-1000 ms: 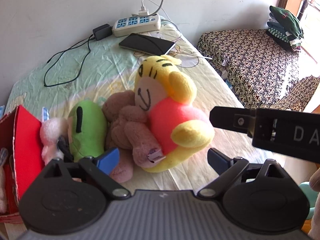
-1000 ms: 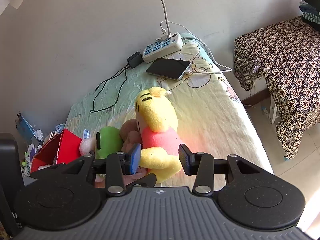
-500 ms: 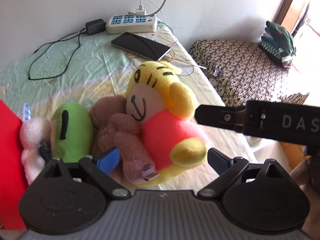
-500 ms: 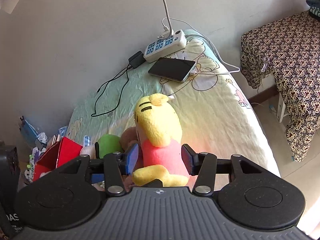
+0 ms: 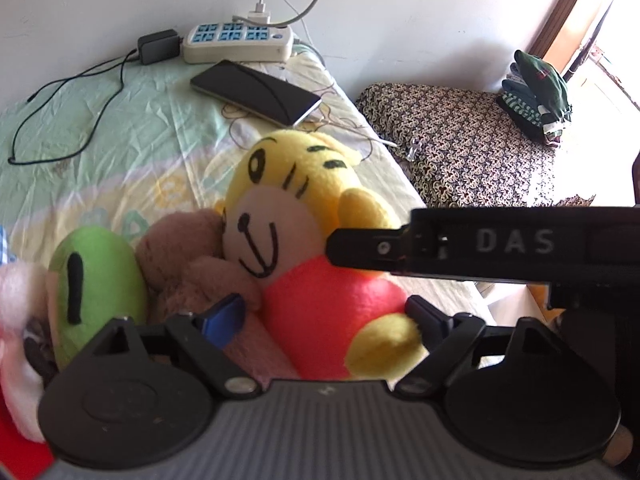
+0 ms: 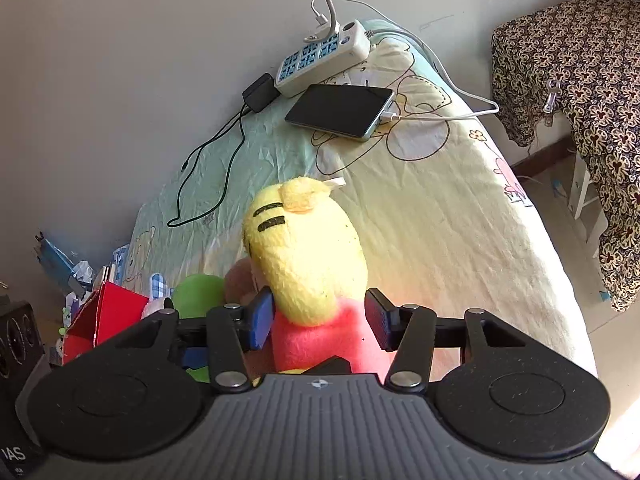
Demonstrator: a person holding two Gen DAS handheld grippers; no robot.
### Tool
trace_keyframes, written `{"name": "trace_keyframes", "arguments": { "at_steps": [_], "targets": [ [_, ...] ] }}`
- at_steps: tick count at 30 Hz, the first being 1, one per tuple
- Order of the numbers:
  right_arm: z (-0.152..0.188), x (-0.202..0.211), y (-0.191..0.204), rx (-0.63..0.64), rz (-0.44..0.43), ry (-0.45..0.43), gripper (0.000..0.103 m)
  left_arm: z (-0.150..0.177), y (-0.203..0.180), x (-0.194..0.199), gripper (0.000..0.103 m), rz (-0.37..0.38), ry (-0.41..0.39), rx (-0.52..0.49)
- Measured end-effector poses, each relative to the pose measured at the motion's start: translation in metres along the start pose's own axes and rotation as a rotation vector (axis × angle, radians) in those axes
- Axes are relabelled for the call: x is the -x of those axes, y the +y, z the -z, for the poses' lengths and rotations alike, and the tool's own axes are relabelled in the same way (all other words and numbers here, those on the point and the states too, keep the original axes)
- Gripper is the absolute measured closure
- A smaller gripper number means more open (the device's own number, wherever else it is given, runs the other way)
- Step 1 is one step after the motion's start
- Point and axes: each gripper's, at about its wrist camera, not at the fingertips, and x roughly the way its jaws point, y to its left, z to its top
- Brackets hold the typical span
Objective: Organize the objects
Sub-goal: 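Close the right gripper on the yellow tiger plush's pink body, then lift the yellow tiger with the right gripper toward the red box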
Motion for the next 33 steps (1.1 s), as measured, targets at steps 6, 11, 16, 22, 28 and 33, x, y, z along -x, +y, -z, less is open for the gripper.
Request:
{"name": "trace_keyframes", "arguments": {
  "at_steps": [6,11,16,22,28,33],
  "targets": [
    [-0.005,-0.012,-0.006,-0.023,-0.024,0.031,0.065,-0.002,0.004,-0.004,0.026,0.041,-0.014,0.001],
    [-0.004,-0.008,-0.001,0.014,-0.033,0.028,0.073,-0.001,-0.004,-0.005,0.034,0.064,-0.008,-0.013],
    [0.001,0.002,0.002,0.021,-0.042,0.012,0.076,0.003,-0.009,0.005,0.038,0.066,-0.025,-0.029],
    [0.013,0.025,0.011,0.058,-0.027,-0.027,0.076,0.012,-0.022,0.026,0.040,0.091,-0.058,-0.058],
    [0.028,0.048,0.017,0.070,-0.015,-0.068,0.076,0.024,-0.034,0.049,0.040,0.113,-0.090,-0.077],
    [0.038,0.063,0.030,0.104,-0.011,-0.104,0.076,0.032,-0.038,0.071,0.040,0.115,-0.135,-0.084]
  ]
}}
